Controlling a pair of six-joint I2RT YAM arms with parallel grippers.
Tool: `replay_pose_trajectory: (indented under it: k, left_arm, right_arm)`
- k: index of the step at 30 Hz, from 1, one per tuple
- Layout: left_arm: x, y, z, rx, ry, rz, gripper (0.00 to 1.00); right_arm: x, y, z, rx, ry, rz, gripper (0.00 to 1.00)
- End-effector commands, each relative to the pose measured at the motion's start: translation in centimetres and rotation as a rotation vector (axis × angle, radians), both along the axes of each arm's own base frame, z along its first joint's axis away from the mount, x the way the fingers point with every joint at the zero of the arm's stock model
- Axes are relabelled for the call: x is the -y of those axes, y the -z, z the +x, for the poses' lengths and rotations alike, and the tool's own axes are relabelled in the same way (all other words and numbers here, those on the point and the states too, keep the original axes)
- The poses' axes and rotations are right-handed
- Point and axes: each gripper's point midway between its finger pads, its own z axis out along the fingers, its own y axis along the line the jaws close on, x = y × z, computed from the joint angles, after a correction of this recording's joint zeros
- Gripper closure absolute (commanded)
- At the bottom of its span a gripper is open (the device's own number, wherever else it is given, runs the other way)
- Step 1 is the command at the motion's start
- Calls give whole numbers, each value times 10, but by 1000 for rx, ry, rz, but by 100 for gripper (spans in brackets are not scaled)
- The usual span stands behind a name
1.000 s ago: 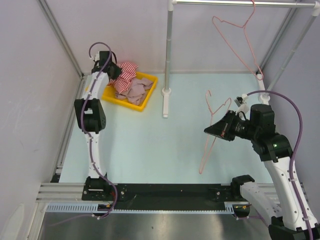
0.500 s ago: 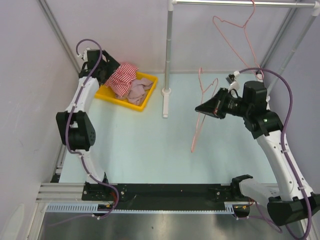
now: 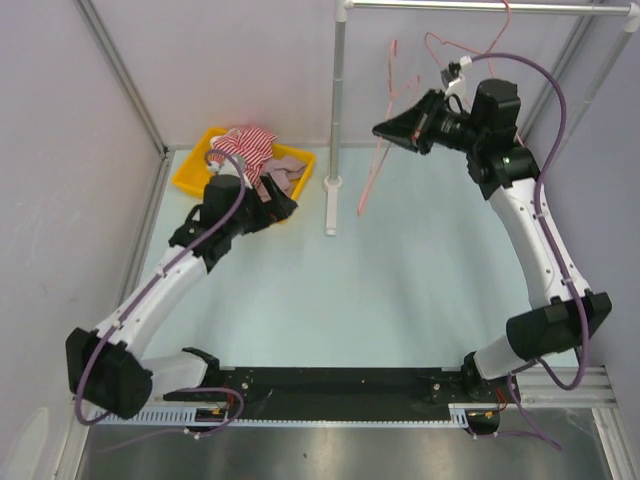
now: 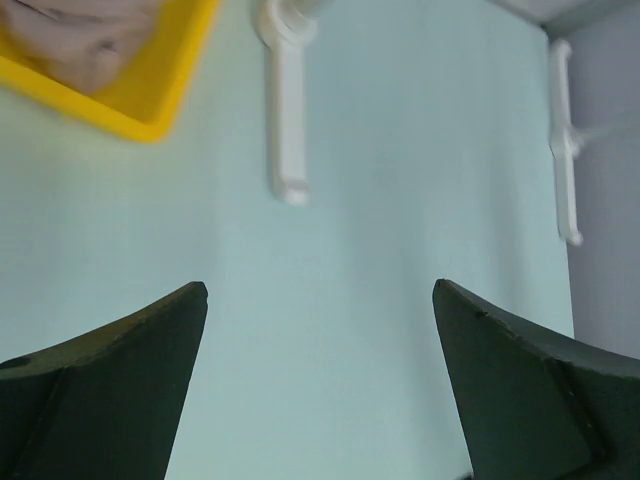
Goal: Remove the tank top from the hanger
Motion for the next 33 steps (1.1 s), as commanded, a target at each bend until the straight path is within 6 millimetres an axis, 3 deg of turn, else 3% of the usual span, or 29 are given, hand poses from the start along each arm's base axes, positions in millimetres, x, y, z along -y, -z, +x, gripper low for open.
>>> replay_pose_trajectory:
  k: [1, 5, 6, 7, 9, 10, 12, 13, 14, 16, 17, 23, 30, 33]
  left_arm:
    - [34, -22, -61, 134, 193, 34, 2]
    - [54, -23, -113, 196, 335, 5, 4]
    - [58, -23, -124, 211, 374, -3, 5]
    - [68, -13, -137, 210, 431, -13, 5]
    - [80, -22, -160, 265, 531, -75, 5]
    - [88, -12, -174, 257, 584, -86, 5]
    - [94, -14, -188, 287, 633, -110, 5]
    - [99, -5, -198, 275, 671, -108, 5]
    - [102, -2, -202, 270, 687, -114, 5]
    - [110, 6, -214, 265, 735, -122, 6]
    - [112, 9, -217, 258, 743, -124, 6]
    - [129, 20, -236, 242, 809, -117, 7]
    - [132, 20, -237, 251, 817, -104, 7]
    - [130, 20, -237, 259, 816, -100, 7]
  right_arm:
    - [-6, -69, 14, 144, -49, 138, 100]
    - [-14, -90, 36, 159, -69, 215, 100]
    - [-17, -84, 48, 120, -68, 236, 100]
    - [-20, -92, 49, 136, -74, 253, 100]
    - [-25, -89, 67, 129, -67, 275, 100]
    - [-27, -98, 70, 140, -59, 292, 100]
    - [-32, -99, 80, 133, -42, 311, 100]
    - [-36, -89, 94, 105, -33, 316, 100]
    - [-39, -99, 94, 123, -33, 327, 100]
    - [-44, -89, 111, 102, -16, 335, 100]
    - [-46, -97, 111, 115, -17, 343, 100]
    - [-49, -88, 131, 77, 27, 370, 100]
    - [-51, -75, 151, 26, 53, 402, 100]
    - [-52, -85, 147, 51, 52, 407, 100]
